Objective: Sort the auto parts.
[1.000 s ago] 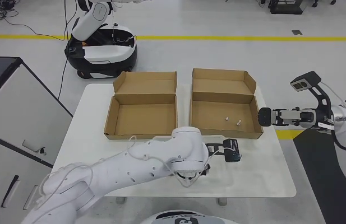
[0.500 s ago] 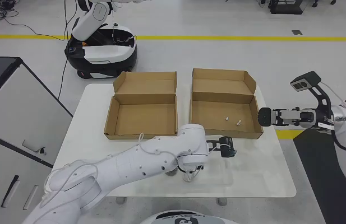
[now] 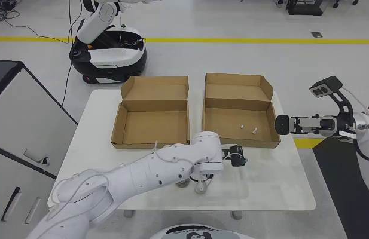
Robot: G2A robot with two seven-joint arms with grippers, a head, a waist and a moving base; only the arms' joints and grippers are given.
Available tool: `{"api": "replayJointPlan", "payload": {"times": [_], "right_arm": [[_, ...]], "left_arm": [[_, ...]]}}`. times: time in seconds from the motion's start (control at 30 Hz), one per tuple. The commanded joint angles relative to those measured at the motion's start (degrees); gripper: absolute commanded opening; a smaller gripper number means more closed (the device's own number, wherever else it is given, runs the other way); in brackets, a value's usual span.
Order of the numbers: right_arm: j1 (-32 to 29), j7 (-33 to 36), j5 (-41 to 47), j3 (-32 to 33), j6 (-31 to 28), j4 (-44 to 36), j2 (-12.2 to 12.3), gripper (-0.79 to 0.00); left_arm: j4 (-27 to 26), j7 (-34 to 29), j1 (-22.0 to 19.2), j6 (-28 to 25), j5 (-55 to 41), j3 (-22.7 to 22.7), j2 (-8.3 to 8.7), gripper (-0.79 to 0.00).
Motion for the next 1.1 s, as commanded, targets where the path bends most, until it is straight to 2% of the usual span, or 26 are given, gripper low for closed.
{"api": "replayJointPlan", "payload": {"times": [0.0, 0.1, 0.3, 0.7, 1.07], "right_arm": [[0.0, 0.0, 0.0, 0.0, 0.0, 0.0, 0.0, 0.0], [0.0, 0.0, 0.0, 0.0, 0.0, 0.0, 0.0, 0.0], [0.0, 0.0, 0.0, 0.0, 0.0, 0.0, 0.0, 0.0], [0.0, 0.0, 0.0, 0.0, 0.0, 0.0, 0.0, 0.0], [0.0, 0.0, 0.0, 0.0, 0.0, 0.0, 0.0, 0.0]], "left_arm": [[0.4, 0.6, 0.0, 0.1, 0.3, 0.0, -0.17, -0.449], [1.3, 1.0, 0.2, 0.2, 1.0, 0.0, -0.37, -0.483], [2.5, 0.4, 0.6, 0.1, 1.6, 0.4, -0.82, -0.493], [2.9, -0.8, 1.1, -0.4, 1.2, 0.5, -1.72, -0.486], [2.4, -1.3, 1.2, 0.0, 1.9, -0.5, -1.64, -0.471]]}}
